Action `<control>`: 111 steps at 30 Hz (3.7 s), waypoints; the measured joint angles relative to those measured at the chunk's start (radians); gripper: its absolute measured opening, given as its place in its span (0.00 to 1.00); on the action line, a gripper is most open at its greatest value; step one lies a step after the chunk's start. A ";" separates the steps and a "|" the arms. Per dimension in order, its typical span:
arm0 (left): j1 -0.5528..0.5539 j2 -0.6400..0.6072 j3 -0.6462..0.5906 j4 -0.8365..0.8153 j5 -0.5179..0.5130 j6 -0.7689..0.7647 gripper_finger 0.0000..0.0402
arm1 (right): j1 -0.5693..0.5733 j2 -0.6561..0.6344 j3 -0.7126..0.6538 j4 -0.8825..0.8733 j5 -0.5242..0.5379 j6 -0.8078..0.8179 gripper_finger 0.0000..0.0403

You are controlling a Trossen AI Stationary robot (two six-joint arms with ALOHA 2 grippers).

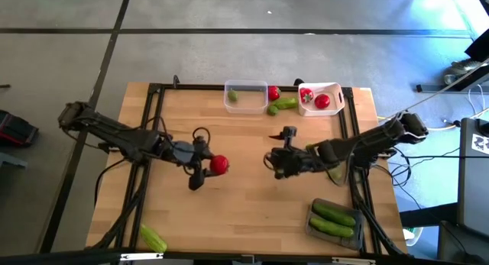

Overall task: Sort produce into baskets
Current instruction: Put the red tomato into the white bin

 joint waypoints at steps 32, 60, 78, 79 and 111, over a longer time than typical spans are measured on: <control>0.161 0.158 -0.035 0.512 0.074 0.031 0.66 | -0.124 0.146 0.000 0.634 -0.403 -0.561 0.74; 0.168 0.008 -0.034 0.144 -0.146 0.030 0.86 | -0.166 -0.099 0.000 0.158 -0.047 -0.301 0.56; 0.167 0.014 -0.034 0.132 -0.156 0.037 0.86 | -0.898 -0.261 -0.044 -0.260 -0.385 0.025 0.56; 0.167 0.014 -0.034 0.133 -0.156 0.037 0.86 | -0.935 -0.252 -0.058 -0.260 -0.416 0.038 0.56; 0.166 0.014 -0.034 0.129 -0.156 0.039 0.86 | -1.166 0.021 -0.202 -0.213 -0.488 0.120 0.61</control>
